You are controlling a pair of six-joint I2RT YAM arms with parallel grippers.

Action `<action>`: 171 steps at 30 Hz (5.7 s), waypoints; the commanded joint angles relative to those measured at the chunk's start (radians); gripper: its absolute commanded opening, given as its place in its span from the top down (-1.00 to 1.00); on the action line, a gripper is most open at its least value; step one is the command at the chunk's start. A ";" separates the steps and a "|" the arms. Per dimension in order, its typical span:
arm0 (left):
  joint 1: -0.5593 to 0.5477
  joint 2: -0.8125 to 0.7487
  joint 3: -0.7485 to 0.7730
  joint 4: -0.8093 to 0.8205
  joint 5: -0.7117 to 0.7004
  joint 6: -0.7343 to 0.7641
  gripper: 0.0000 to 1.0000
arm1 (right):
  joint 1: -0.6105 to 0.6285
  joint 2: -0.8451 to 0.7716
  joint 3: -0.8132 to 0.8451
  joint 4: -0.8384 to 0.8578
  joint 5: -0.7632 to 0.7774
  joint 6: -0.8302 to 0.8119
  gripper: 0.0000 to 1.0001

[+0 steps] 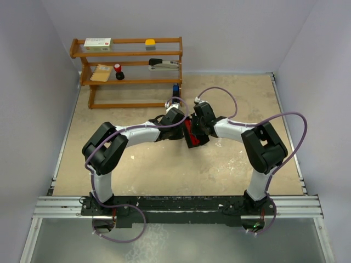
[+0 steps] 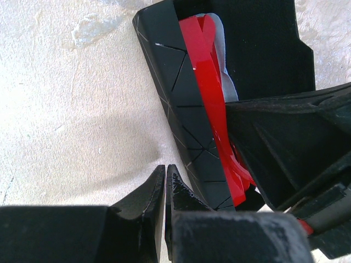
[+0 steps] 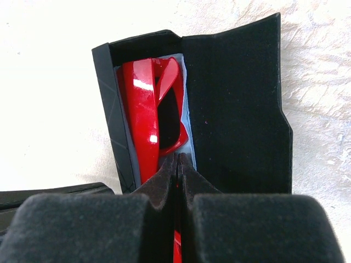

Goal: Organize the sunglasses
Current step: Adjust the sunglasses in the sunglasses case, then close the sunglasses case at the center of the board, then reset both arms

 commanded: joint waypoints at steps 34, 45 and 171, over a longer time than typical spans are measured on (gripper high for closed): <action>-0.003 -0.035 0.025 -0.009 -0.035 0.017 1.00 | -0.169 -0.112 -0.046 -0.018 0.030 -0.082 1.00; -0.003 0.001 0.003 0.024 -0.029 0.011 1.00 | -0.168 -0.099 -0.046 0.016 -0.038 -0.077 1.00; 0.147 -0.622 -0.111 -0.254 -0.394 0.236 -0.99 | 0.030 -0.574 -0.055 -0.277 0.244 -0.172 -0.99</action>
